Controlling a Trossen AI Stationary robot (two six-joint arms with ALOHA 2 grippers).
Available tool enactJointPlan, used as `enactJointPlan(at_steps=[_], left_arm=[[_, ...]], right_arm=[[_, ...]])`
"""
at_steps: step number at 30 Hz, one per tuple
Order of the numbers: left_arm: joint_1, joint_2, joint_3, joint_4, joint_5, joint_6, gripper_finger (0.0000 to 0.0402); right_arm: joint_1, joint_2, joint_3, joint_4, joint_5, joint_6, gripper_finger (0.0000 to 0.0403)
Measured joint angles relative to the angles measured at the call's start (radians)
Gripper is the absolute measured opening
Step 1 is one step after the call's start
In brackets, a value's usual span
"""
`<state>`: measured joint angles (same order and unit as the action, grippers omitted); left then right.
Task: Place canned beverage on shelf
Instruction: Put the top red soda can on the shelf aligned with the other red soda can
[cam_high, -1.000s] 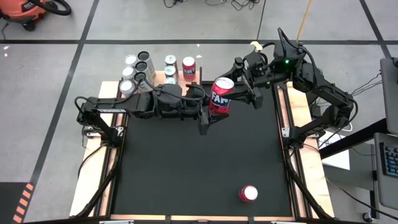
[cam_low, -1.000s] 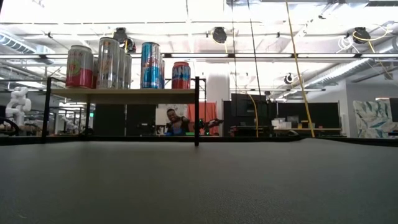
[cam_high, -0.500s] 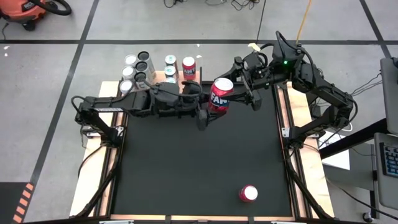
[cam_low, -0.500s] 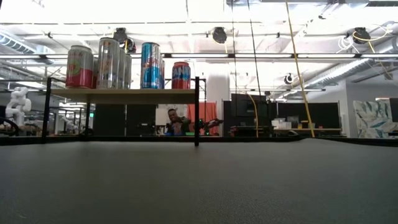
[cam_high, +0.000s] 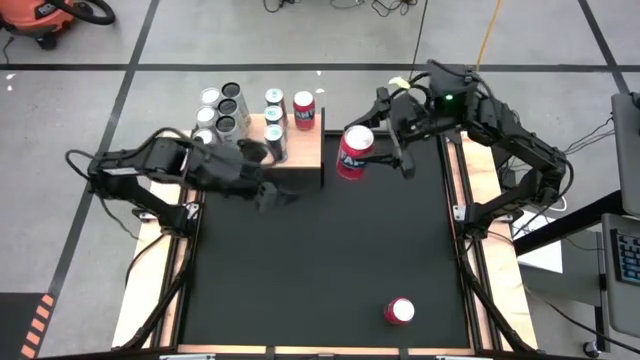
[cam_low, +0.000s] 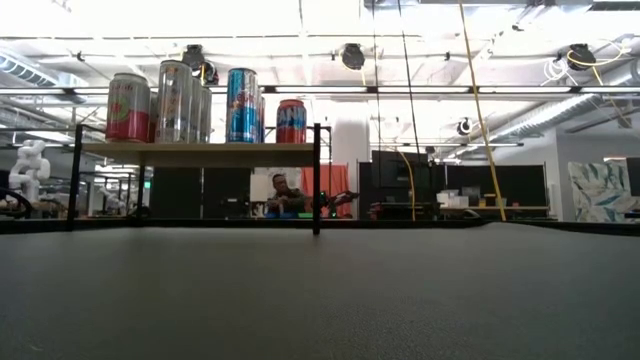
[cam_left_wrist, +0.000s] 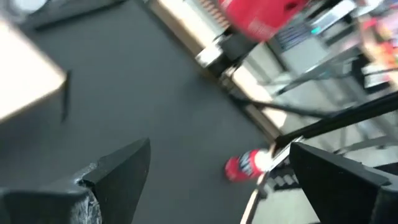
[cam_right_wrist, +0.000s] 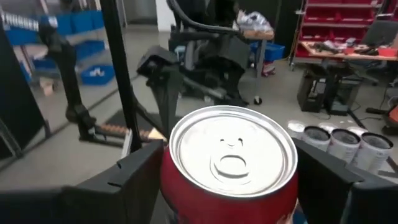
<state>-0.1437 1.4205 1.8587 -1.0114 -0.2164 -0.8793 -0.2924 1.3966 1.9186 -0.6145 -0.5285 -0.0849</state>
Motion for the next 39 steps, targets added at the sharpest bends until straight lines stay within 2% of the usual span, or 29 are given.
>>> enactJointPlan(at_steps=[4, 11, 15, 17, 20, 24, 30, 35, 39], left_arm=[[-0.064, -0.001, -0.002, -0.126, -0.044, -0.068, 0.0384], [-0.123, 0.021, -0.002, -0.213, -0.078, -0.098, 0.0384], [-0.135, 0.041, -0.001, -0.477, -0.085, -0.302, 0.0384], [-0.140, 0.067, -0.003, -0.565, -0.037, -0.367, 0.0384], [-0.160, 0.082, -0.040, -0.536, 0.003, -0.326, 0.0384], [-0.183, 0.102, -0.035, -0.556, 0.006, -0.346, 0.0384], [-0.207, 0.120, -0.037, -0.558, 0.006, -0.372, 0.0384], [-0.203, 0.123, -0.037, -0.558, -0.003, -0.372, 0.0384], [-0.184, 0.121, -0.037, -0.558, -0.031, -0.372, 0.0384]], right_arm=[[-0.001, 0.046, 0.000, -0.020, -0.008, -0.037, 0.0278], [-0.009, 0.157, 0.001, 0.037, -0.023, -0.029, 0.0278], [-0.033, 0.233, 0.001, 0.060, -0.022, -0.004, 0.0278], [-0.052, 0.270, 0.001, 0.073, -0.023, 0.018, 0.0278], [-0.085, 0.316, 0.000, 0.086, -0.051, 0.050, 0.0278], [-0.124, 0.355, 0.000, 0.160, -0.097, 0.082, 0.0279], [-0.189, 0.377, -0.006, 0.181, -0.133, 0.066, 0.0279], [-0.225, 0.375, -0.102, 0.232, -0.184, 0.075, 0.0279], [-0.225, 0.381, -0.192, 0.373, -0.180, 0.101, 0.0279]])
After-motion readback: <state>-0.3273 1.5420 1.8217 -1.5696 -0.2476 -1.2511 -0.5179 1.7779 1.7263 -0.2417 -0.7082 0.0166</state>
